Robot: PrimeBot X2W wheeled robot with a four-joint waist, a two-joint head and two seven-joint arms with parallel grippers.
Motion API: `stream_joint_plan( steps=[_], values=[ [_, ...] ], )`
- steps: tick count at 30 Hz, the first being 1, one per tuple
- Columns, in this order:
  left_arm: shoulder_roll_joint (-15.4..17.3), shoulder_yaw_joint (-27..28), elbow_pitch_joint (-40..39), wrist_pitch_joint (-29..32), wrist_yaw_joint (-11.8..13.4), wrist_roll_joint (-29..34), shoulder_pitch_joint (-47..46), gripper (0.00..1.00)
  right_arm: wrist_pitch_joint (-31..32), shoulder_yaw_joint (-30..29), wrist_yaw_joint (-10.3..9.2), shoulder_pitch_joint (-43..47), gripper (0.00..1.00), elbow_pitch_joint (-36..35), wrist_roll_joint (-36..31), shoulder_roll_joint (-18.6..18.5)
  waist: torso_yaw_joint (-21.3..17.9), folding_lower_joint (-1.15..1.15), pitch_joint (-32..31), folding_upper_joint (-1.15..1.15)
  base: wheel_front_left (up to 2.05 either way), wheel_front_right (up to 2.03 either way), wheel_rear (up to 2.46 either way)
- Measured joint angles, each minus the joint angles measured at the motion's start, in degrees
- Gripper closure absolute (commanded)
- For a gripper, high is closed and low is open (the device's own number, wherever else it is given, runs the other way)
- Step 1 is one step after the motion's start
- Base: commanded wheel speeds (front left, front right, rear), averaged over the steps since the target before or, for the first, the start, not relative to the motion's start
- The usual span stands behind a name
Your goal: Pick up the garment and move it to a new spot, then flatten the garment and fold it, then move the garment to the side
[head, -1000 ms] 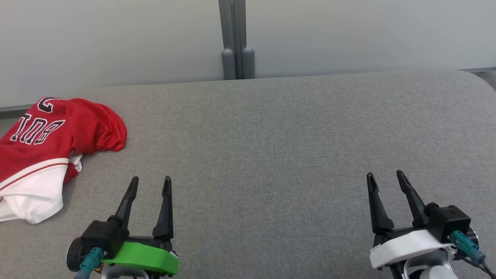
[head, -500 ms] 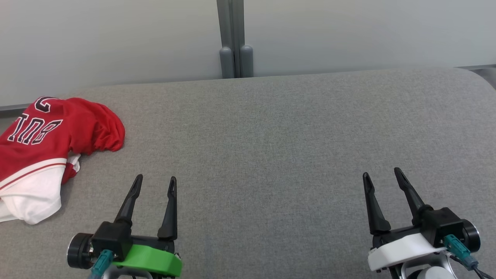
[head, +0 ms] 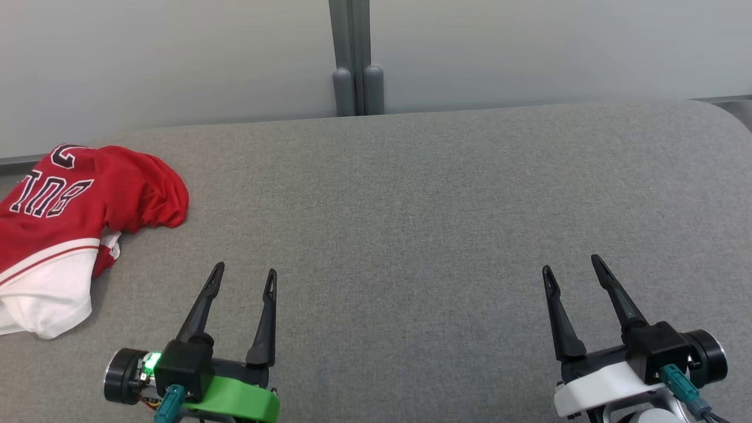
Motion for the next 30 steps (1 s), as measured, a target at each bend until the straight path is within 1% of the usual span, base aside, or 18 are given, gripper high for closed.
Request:
stream_joint_plan(
  steps=[18, 30],
  values=[
    [0.0, -0.2, 0.8, 0.0, -0.1, 0.0, 0.0, 0.0, 0.0, 0.1, 0.0, 0.1, 0.0, 0.2, -0.1, 0.0, 0.2, 0.0, -0.3, 0.0, 0.0, 0.0, 0.0],
    [0.0, -0.5, 0.9, 0.0, -0.1, 0.2, 0.0, 0.0, 0.0, 0.2, 0.0, 0.4, 0.0, 0.3, 0.0, 0.0, 1.2, 0.0, -0.3, 0.0, 0.0, 0.0, 0.0]
  ],
)
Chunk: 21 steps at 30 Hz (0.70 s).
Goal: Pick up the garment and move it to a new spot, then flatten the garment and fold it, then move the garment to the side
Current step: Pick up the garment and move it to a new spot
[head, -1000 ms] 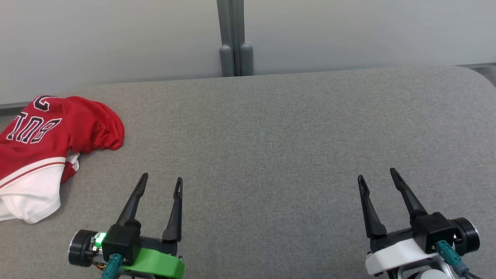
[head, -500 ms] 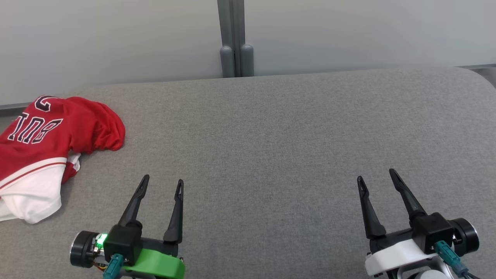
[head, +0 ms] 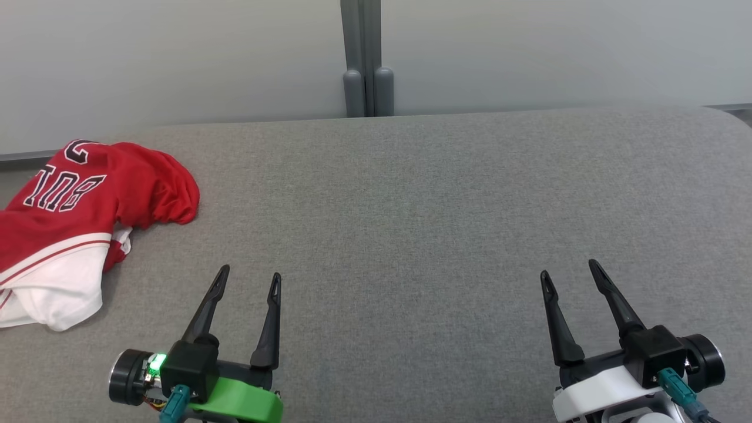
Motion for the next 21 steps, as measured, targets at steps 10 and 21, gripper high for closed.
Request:
stream_joint_plan(
  steps=[10, 21],
  values=[
    [0.0, -0.8, 0.0, 0.0, 0.7, -1.9, -0.4, 0.0, 0.0, -0.4, 0.0, 1.6, 0.0, -0.2, 0.0, 0.0, 5.4, 0.0, 0.0, 0.0, 0.0, 0.0, 0.0],
    [0.1, 0.2, 0.0, 0.0, 2.0, -2.8, 0.0, 0.0, 0.0, 0.1, 0.02, 2.3, 0.0, -1.0, -0.1, 0.0, 16.9, 0.0, 0.0, 0.0, 0.0, 0.0, 0.0]
  ],
)
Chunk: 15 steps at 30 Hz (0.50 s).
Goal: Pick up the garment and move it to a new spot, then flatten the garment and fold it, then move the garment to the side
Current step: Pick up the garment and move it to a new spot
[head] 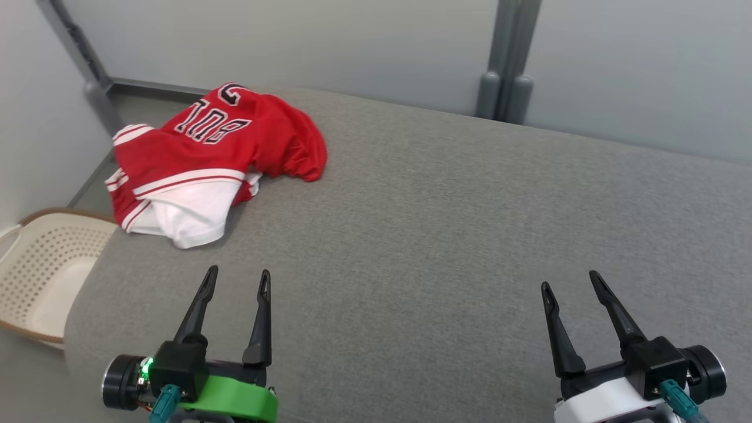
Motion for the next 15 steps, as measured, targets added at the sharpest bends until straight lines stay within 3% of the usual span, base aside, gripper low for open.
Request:
stream_joint_plan(
  steps=[9, 15],
  values=[
    [0.0, 1.5, -1.1, 0.0, 1.7, -0.4, 0.4, 0.0, 0.0, 3.0, 0.03, -1.6, 0.0, 0.0, -0.4, 0.1, 9.5, 0.0, 0.2, 0.0, 0.0, 0.0, 0.0],
    [0.0, 2.9, -2.8, 0.0, 3.5, -0.9, 0.9, 0.0, 0.0, 5.6, 0.03, -4.3, 0.0, 1.3, -0.9, 0.1, 12.6, 0.0, 1.8, 0.0, 0.0, 0.0, 0.0]
  ],
)
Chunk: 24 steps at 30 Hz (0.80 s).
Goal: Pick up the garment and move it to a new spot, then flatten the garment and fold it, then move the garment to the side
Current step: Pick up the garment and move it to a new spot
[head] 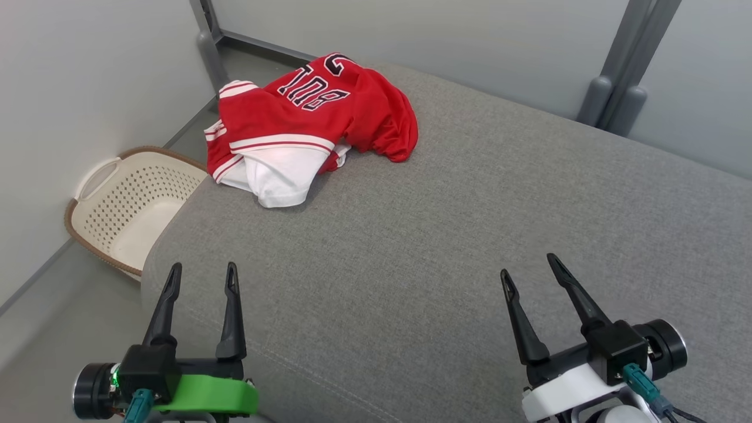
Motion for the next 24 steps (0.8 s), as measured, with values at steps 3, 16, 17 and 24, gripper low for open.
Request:
stream_joint_plan(
  steps=[3, 16, 17, 24],
  values=[
    [0.0, 0.5, -0.5, 0.0, 0.3, -0.2, 0.2, 0.0, 0.0, 0.7, -0.01, -0.8, 0.0, 0.5, -0.1, 0.0, 0.7, 0.0, 0.9, 0.0, 0.0, 0.0, 0.0],
    [0.0, 0.6, -1.0, 0.0, 1.1, -0.6, 0.1, 0.0, 0.0, 1.1, -0.01, -1.7, 0.0, 1.1, -0.9, 0.0, 1.2, 0.0, 2.5, 0.0, 0.0, 0.0, 0.0],
    [0.0, 0.5, -0.9, 0.0, 1.1, -0.6, 0.0, 0.0, 0.0, 0.9, -0.01, -1.7, 0.0, 1.0, -1.2, 0.0, 1.2, 0.0, 2.7, 0.0, 0.0, 0.0, 0.0],
    [0.0, 0.6, -0.2, 0.0, -0.4, -0.6, -4.3, 0.0, 0.0, -0.9, -0.01, -1.7, 0.0, -0.8, -2.7, 0.0, 1.2, 0.0, 5.0, 0.0, 0.0, 0.0, 0.0]
  ],
)
